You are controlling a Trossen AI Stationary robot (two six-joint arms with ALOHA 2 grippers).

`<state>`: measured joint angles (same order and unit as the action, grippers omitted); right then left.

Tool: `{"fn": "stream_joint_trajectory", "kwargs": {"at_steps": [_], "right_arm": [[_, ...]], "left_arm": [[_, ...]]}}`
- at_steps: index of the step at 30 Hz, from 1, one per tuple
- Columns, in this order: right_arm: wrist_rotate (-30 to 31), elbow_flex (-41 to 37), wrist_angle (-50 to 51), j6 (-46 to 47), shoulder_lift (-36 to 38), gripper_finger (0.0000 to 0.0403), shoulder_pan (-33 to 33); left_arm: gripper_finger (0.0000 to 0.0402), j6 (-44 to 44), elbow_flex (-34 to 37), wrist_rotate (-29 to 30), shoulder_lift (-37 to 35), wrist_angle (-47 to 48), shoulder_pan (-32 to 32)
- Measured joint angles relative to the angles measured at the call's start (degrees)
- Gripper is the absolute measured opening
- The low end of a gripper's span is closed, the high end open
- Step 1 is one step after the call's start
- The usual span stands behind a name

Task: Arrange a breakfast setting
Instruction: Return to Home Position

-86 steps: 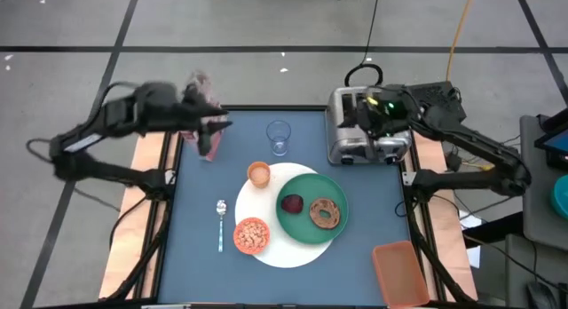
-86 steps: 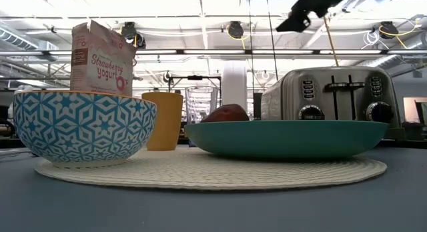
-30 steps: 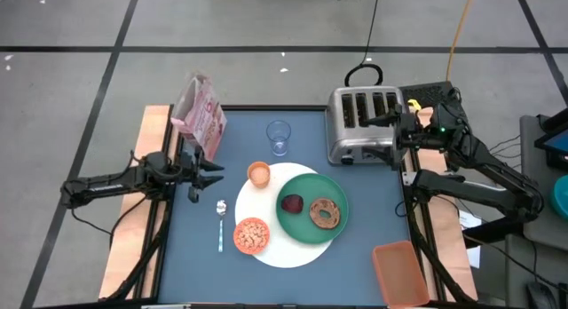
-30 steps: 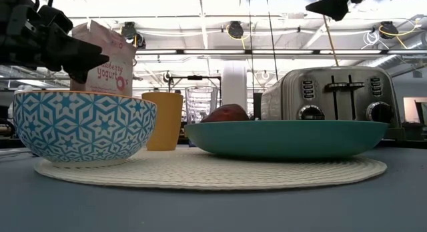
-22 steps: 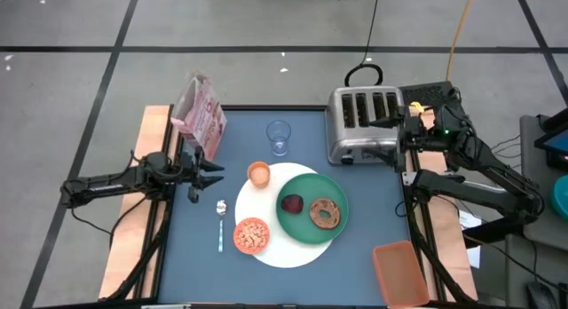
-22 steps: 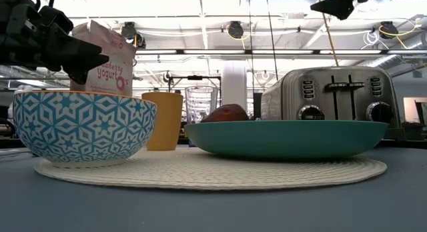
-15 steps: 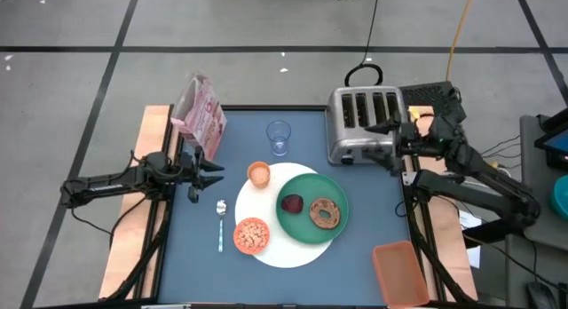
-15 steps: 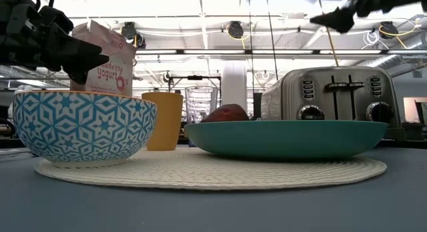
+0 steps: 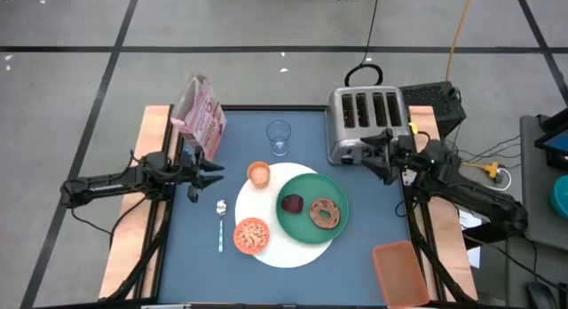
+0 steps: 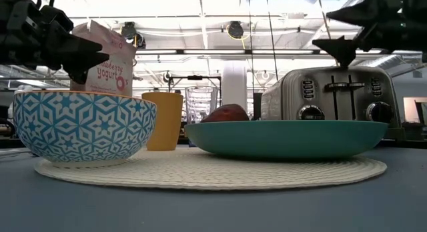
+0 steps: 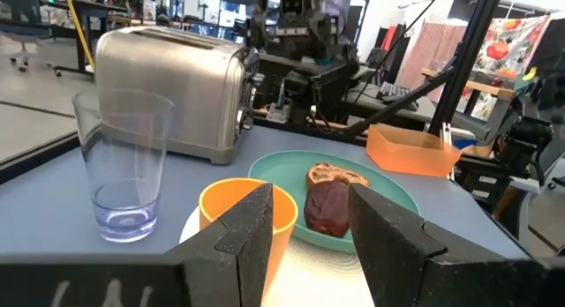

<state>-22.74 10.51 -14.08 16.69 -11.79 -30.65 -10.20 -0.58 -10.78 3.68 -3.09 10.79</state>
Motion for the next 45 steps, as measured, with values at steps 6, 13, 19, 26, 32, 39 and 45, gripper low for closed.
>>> {"fn": "stream_joint_trajectory", "kwargs": {"at_steps": [6,13,19,26,32,39,45], "right_arm": [[-0.8,-8.3,-13.4,5.3,2.8,0.0396,0.1],[0.0,-9.3,-12.6,5.3,3.2,0.0396,3.0],[2.9,-9.4,-10.1,4.6,3.2,0.0396,7.0],[5.2,-9.4,-6.7,1.9,3.1,0.0396,11.2],[5.2,-9.4,0.5,3.2,3.1,0.0396,14.0],[10.0,-9.4,1.2,3.6,3.0,0.0396,19.5],[16.3,-9.5,3.4,3.0,2.3,0.0396,24.2]], "left_arm": [[0.0154,-0.5,0.0,0.0,0.0,-0.1,0.0],[0.0154,-0.6,0.0,0.0,0.0,-0.1,0.0],[0.0154,-0.7,0.0,0.0,0.0,-0.1,0.0],[0.0154,-0.9,0.0,0.0,0.0,-0.1,0.0],[0.0154,-0.8,0.0,0.0,0.0,-0.1,0.0],[0.0154,-0.8,0.0,0.0,0.0,-0.1,0.0],[0.0154,-0.8,0.0,0.0,0.0,-0.1,0.0]]}}
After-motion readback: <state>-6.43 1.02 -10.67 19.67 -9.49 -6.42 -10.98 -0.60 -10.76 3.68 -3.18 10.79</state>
